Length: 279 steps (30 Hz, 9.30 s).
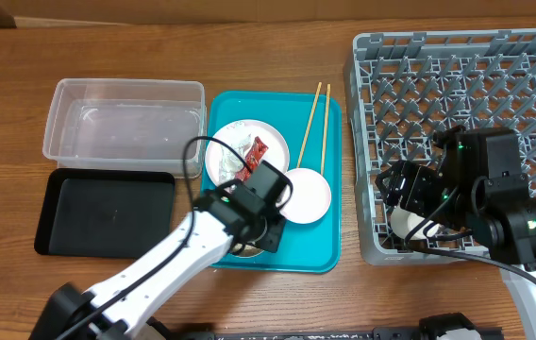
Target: Sort waste into correct bins and load items into the dishwasher
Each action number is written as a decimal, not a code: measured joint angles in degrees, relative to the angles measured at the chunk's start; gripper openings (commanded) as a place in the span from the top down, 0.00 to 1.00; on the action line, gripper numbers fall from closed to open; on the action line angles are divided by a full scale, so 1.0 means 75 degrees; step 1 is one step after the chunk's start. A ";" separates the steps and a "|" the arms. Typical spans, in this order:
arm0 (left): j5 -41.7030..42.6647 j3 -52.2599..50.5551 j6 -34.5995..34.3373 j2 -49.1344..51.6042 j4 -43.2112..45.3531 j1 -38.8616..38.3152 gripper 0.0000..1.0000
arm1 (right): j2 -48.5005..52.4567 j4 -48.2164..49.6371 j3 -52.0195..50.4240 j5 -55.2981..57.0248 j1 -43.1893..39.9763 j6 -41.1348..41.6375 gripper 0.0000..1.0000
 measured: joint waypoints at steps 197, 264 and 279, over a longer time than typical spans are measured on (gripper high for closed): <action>-0.1169 0.4549 -0.0020 0.2244 -0.1466 0.4240 0.49 | 0.0000 -0.0093 0.0000 -0.0055 0.0006 -0.0233 0.07; -0.1300 0.6135 0.0664 0.1510 -0.3005 0.1775 0.37 | 0.0000 0.0248 0.0000 -0.0058 0.0003 -0.0256 0.00; -0.3107 0.6225 0.0367 -0.3678 -0.5199 0.1705 0.00 | 0.0000 0.0245 0.0000 -0.0055 0.0006 -0.0254 0.00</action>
